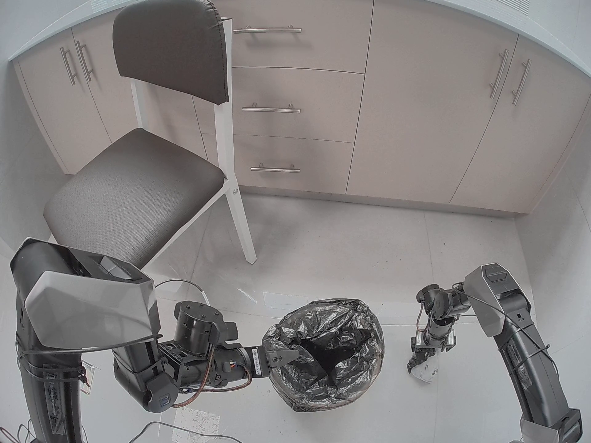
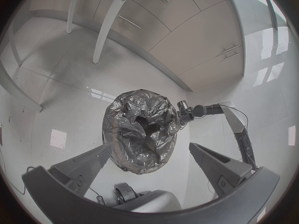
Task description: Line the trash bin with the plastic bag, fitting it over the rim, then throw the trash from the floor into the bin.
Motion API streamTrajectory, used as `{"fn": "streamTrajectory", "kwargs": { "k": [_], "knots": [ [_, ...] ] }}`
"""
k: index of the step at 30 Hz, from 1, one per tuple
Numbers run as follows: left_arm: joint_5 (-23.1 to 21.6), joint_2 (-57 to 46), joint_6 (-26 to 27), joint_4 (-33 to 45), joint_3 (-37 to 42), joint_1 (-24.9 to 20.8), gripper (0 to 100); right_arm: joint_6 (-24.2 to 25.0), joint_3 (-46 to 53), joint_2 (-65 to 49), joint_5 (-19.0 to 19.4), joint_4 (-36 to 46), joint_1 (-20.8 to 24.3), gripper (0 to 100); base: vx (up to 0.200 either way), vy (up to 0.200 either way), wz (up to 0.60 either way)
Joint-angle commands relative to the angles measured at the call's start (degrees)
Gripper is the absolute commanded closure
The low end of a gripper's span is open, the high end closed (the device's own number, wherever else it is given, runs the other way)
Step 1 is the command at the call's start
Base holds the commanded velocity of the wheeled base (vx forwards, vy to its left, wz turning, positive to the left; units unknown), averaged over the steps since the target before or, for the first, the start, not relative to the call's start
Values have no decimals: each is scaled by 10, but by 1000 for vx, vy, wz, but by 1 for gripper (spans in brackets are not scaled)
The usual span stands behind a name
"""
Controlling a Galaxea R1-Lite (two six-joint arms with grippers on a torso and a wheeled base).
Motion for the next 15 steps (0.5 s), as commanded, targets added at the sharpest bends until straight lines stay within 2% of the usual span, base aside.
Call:
{"fn": "streamTrajectory", "kwargs": {
  "k": [1, 6, 15],
  "knots": [
    [0, 2, 0, 0, 0, 0, 0, 0, 0, 3, 1, -22, -1, 0, 0, 0, 0],
    [0, 3, 0, -1, 0, 0, 0, -4, 0, 3, 1, -71, 1, 0, 0, 0, 0],
    [1, 3, 1, -2, 1, 0, 0, -3, 0, 3, 1, -72, 2, 0, 0, 0, 0]
  ]
}}
